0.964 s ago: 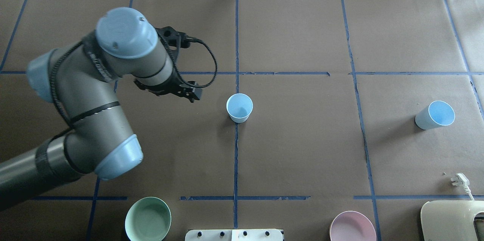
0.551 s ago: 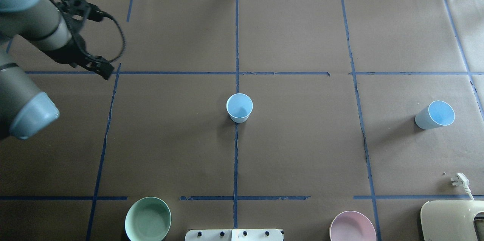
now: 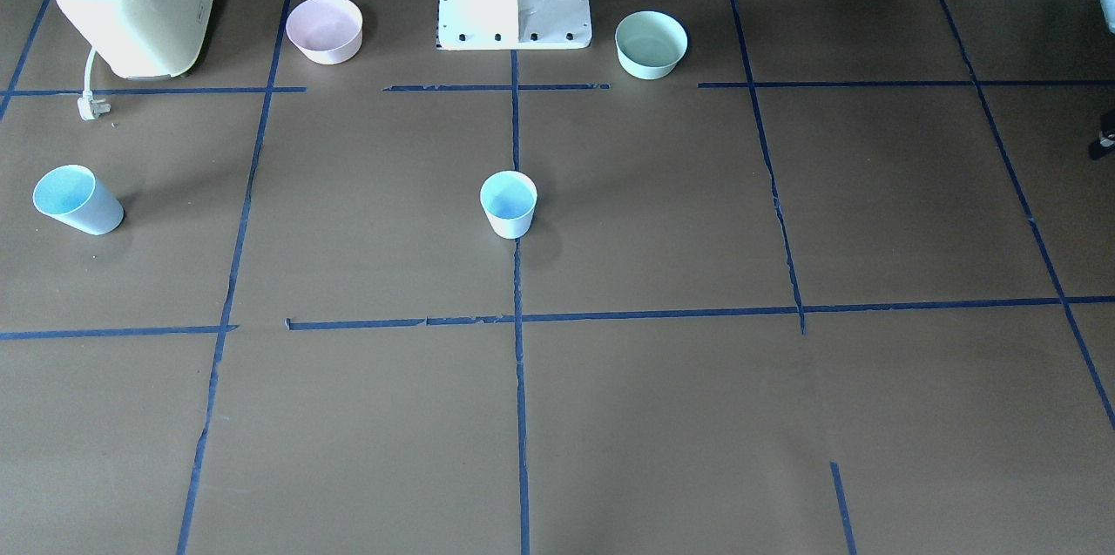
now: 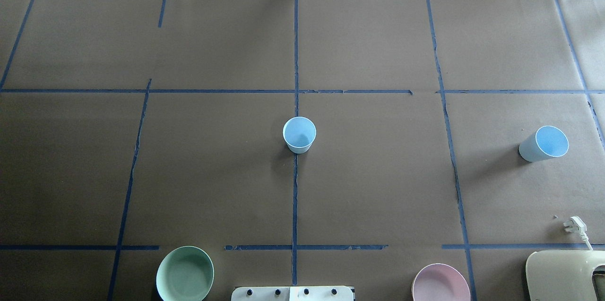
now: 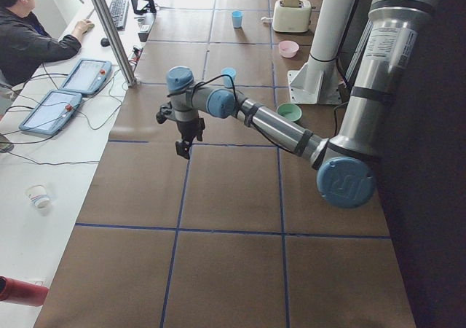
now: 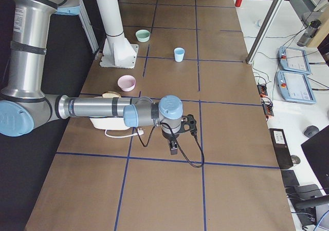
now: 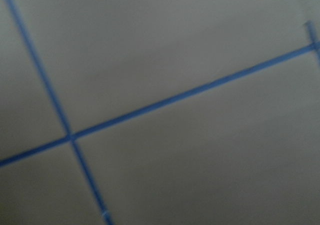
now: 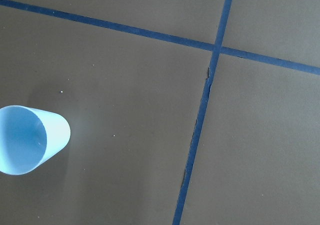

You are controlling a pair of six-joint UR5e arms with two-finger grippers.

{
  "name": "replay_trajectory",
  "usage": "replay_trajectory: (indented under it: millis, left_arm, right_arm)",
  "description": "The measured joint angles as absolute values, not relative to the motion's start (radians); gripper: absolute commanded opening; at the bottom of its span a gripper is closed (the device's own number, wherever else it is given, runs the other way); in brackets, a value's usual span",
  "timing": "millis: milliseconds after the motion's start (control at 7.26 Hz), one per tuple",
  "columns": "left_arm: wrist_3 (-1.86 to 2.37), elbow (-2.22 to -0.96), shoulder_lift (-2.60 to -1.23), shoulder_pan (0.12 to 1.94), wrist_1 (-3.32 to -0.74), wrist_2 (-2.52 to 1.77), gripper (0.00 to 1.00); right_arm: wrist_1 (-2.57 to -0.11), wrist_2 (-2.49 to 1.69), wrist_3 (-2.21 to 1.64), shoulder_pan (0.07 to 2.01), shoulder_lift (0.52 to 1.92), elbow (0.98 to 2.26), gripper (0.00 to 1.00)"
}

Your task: Stack blue cups with both arms

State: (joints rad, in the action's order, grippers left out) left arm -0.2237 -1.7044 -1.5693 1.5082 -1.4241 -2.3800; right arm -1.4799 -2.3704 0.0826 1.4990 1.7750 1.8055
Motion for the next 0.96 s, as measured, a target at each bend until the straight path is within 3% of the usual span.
replay_trajectory:
  millis: [275,964]
  left_arm:
    - [-0.235,-1.705,-1.459,1.573,-1.470,-2.388,1.00]
    - [-0.234,-1.709,-1.435,1.583,-1.489,-2.391,1.00]
  right_arm:
    - [-1.436,-2.372,-0.032,1.446,1.775,1.810,1.00]
    - [-1.020,-2.297,-0.529,1.185,1.779,1.743,1.00]
